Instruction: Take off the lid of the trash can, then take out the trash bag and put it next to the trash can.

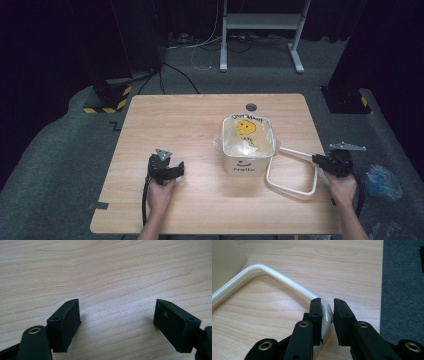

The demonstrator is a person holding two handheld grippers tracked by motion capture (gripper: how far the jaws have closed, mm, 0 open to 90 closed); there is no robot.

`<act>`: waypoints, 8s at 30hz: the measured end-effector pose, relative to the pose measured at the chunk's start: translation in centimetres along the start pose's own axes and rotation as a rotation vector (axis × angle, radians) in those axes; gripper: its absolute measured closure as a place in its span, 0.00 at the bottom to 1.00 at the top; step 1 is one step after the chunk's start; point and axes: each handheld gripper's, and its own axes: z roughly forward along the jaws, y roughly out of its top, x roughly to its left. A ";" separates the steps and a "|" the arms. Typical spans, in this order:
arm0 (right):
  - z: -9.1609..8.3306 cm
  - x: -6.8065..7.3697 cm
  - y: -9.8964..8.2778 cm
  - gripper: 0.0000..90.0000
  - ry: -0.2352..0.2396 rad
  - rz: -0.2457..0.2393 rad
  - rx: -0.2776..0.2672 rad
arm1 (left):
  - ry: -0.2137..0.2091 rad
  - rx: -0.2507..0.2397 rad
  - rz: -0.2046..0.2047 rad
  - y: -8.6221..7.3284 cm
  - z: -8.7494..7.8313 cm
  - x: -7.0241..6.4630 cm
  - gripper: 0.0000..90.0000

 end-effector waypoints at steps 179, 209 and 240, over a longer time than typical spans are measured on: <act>2.3 10.5 -3.6 0.35 -0.047 -0.116 -0.046 | -0.314 -0.135 -0.008 12.4 -5.6 -7.1 0.28; 2.3 10.5 -3.6 0.37 -0.065 -0.100 -0.049 | -0.331 -0.120 0.101 15.3 -5.8 -11.1 0.26; 2.3 10.4 -3.6 0.35 -0.070 -0.096 -0.050 | -0.264 -0.054 0.195 15.8 -3.7 -13.7 0.65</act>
